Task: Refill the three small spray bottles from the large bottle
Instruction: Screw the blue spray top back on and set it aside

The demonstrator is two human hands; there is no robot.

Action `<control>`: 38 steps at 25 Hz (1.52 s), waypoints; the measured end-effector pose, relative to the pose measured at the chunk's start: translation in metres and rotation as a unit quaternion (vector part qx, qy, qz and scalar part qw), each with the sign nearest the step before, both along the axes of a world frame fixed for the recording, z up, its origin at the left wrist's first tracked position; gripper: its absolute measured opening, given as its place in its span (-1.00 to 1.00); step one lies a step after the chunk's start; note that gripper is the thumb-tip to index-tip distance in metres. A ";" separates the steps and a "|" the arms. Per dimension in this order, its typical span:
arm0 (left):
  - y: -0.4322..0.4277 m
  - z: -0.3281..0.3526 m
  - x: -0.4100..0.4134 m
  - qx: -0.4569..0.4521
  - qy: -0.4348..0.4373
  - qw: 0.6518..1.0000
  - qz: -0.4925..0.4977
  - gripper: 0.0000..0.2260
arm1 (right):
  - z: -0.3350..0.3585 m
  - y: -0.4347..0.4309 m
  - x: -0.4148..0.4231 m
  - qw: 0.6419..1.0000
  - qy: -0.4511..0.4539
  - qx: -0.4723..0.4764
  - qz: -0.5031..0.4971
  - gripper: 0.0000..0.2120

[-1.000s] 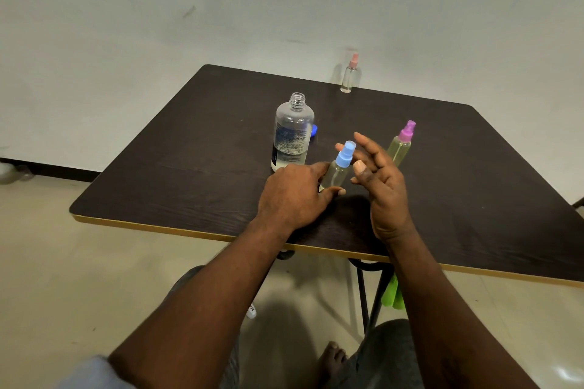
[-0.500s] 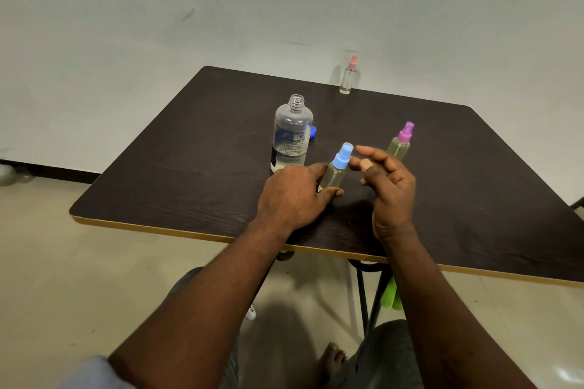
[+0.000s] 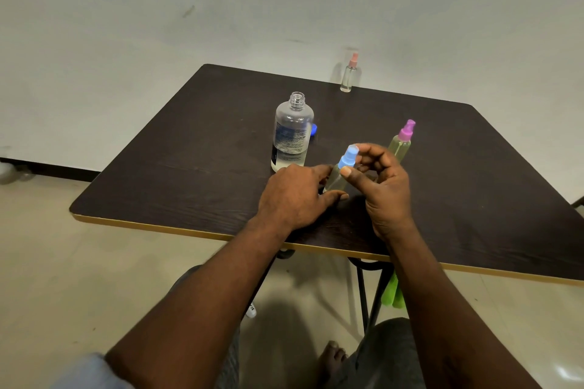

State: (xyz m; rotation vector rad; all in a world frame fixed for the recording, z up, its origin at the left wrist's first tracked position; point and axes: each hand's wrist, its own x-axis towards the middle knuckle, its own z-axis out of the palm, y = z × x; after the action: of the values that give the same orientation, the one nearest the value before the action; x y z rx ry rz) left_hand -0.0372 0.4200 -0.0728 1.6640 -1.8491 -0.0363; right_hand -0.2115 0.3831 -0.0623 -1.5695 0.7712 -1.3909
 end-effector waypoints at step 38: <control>0.011 0.006 -0.037 0.017 0.078 0.994 0.070 -0.62 | -0.003 0.000 0.002 0.999 0.043 0.023 0.004 -0.74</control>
State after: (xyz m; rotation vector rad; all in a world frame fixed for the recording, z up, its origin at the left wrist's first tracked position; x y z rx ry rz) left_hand -0.0744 0.4313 -0.0669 1.7588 -1.6212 -0.1345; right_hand -0.2100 0.3835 -0.0655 -1.6029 0.8425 -1.2982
